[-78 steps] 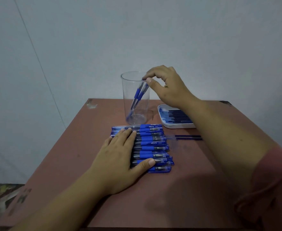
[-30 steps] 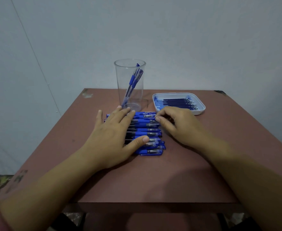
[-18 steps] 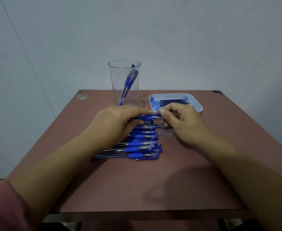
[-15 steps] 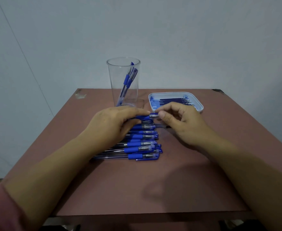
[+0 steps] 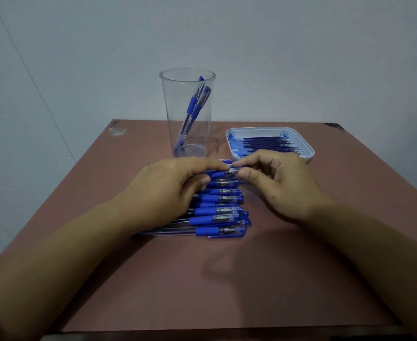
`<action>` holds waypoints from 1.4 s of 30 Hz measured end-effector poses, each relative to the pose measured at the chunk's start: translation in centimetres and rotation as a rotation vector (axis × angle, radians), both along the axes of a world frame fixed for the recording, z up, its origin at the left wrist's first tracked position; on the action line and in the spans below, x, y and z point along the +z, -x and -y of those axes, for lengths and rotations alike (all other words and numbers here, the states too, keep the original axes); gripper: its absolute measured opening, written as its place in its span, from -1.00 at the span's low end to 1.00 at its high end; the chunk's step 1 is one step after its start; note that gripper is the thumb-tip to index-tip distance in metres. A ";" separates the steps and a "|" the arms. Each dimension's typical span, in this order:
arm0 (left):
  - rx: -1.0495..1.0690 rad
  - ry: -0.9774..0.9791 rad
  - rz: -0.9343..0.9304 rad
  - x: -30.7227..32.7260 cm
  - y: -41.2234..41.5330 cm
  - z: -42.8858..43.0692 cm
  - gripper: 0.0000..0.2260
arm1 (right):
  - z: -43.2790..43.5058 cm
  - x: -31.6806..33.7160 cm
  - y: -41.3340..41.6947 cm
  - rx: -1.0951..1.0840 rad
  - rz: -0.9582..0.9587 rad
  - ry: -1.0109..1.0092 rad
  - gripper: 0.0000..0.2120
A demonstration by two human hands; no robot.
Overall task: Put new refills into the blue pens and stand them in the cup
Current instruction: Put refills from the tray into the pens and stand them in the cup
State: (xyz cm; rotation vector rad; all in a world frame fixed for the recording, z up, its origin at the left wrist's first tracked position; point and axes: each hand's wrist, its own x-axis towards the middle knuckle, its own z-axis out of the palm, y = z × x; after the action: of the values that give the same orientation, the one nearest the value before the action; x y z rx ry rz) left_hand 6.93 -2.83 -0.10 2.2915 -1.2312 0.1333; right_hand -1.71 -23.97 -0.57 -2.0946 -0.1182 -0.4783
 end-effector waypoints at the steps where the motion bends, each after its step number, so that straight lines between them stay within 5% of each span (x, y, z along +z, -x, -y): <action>1: -0.002 -0.011 -0.020 0.0 0.0 0.0 -0.65 | 0.0 0.0 0.0 -0.004 -0.002 0.003 -0.85; 15: -0.089 -0.027 -0.163 0.5 0.5 -0.7 -0.59 | 1.1 0.7 0.6 -0.050 0.052 0.051 -0.79; 23: -0.013 0.142 -0.005 0.0 0.9 -0.3 -0.63 | 1.2 1.4 1.4 -0.045 -0.002 0.021 -0.83; 42: -0.044 0.243 0.062 -0.3 -0.3 -0.6 -0.71 | 3.2 2.3 2.7 0.049 -0.464 0.297 -0.89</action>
State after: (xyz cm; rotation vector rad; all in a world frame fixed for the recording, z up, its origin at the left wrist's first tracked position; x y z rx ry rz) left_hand 7.26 -2.25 -0.40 2.0633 -1.2235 0.3228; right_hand -4.38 -27.13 1.76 -2.4312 0.0337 0.0696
